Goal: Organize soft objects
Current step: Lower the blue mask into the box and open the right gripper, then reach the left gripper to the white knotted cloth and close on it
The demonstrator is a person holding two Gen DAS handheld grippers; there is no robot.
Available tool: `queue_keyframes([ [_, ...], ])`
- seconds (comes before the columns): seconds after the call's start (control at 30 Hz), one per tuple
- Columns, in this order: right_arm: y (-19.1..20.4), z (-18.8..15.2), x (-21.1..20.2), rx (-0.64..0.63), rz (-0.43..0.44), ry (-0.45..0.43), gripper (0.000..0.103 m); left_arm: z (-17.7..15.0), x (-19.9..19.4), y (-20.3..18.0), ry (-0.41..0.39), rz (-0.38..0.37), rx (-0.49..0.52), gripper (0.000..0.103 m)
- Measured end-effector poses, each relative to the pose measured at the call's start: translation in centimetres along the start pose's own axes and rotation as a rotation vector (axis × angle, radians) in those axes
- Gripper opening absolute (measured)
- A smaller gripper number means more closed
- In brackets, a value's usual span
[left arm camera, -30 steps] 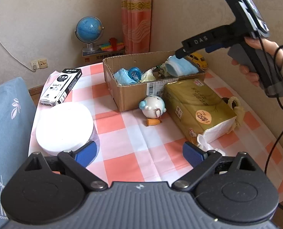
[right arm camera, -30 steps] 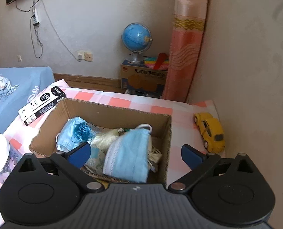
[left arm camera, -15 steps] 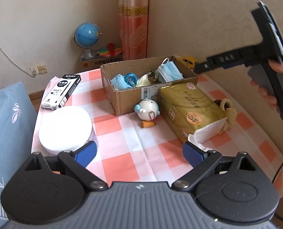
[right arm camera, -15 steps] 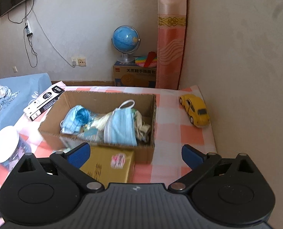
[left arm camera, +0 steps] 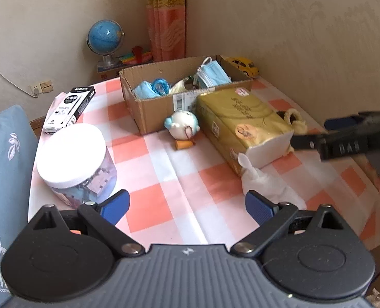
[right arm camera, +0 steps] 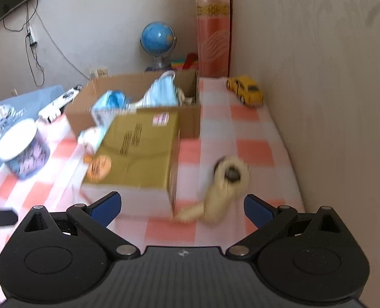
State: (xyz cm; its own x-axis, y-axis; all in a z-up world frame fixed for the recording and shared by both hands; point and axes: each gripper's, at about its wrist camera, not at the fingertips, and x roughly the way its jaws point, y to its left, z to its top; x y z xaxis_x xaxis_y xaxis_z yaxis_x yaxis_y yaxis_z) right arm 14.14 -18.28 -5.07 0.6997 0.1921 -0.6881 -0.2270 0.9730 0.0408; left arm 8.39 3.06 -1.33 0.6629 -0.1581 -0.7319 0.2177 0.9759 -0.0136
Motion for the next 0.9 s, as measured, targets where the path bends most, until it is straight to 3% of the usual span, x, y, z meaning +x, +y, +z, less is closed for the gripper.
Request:
queue_keyframes([
  [0.4,0.8,-4.7,0.9,-0.059,-0.064,0.031,0.103,-0.7,0.9,-1.1,0.031,-0.033,0.031,0.097],
  [0.67,-0.8,-6.1,1.5,-0.064,-0.111,0.051,0.103,-0.5,2.2,-2.9,0.043,-0.126,0.079,0.097],
  [0.9,-2.4,-6.5,1.4,-0.047,-0.073,0.051,0.103,-0.1,4.2,-5.3,0.049,-0.188,0.165,0.097],
])
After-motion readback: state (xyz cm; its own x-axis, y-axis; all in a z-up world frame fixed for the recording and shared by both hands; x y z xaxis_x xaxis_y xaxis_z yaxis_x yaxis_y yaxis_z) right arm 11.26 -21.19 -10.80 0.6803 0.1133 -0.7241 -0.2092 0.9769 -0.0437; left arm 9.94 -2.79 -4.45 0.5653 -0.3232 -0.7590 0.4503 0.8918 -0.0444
